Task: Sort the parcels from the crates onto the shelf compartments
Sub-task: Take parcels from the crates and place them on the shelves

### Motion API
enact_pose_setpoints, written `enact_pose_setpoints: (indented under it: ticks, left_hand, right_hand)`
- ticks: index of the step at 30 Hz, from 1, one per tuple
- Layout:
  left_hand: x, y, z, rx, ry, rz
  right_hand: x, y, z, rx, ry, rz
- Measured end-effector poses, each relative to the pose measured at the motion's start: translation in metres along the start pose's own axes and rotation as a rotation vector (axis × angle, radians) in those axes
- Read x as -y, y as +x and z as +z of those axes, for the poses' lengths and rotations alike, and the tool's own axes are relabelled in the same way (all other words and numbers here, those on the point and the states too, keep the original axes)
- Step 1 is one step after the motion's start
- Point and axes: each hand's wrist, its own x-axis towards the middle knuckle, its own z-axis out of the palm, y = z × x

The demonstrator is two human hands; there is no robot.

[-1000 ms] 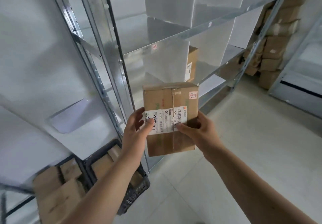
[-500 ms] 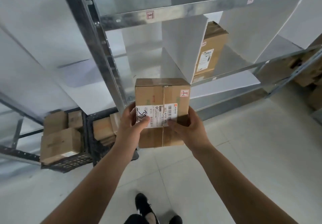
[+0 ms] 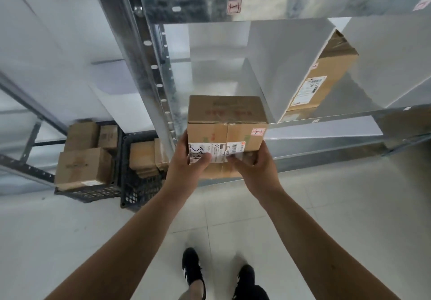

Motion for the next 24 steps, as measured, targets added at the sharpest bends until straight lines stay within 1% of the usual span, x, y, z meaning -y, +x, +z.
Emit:
enact_pose_setpoints:
  ticks: [2,5,7,11,13,15,18,21,24]
  left_hand:
    - [0.002,0.009,0.005,-0.058,0.035,-0.012]
    - [0.008,0.029,0.015,-0.193,0.085,-0.038]
    - [0.012,0.045,0.021,-0.266,0.107,-0.026]
    - [0.026,0.071,0.033,-0.361,0.184,-0.025]
    - [0.033,0.083,0.039,-0.422,0.168,-0.029]
    - [0.038,0.091,0.044,-0.45,0.164,-0.046]
    - [0.04,0.098,0.048,-0.498,0.172,-0.021]
    - [0.044,0.114,0.057,-0.623,0.171,-0.018]
    - [0.045,0.134,0.066,-0.687,0.056,-0.028]
  right_hand:
    - [0.002,0.024,0.001,0.037,-0.056,-0.045]
    - [-0.001,0.063,0.004,0.094,-0.107,-0.108]
    - [-0.007,0.089,0.007,0.134,-0.132,-0.144]
    - [-0.02,0.129,0.012,0.182,-0.17,-0.206]
    - [-0.029,0.143,0.015,0.191,-0.189,-0.214]
    - [-0.036,0.153,0.017,0.188,-0.206,-0.233]
    - [-0.042,0.167,0.018,0.203,-0.25,-0.269]
    - [-0.044,0.185,0.027,0.23,-0.255,-0.261]
    - [-0.04,0.198,0.038,0.234,-0.252,-0.248]
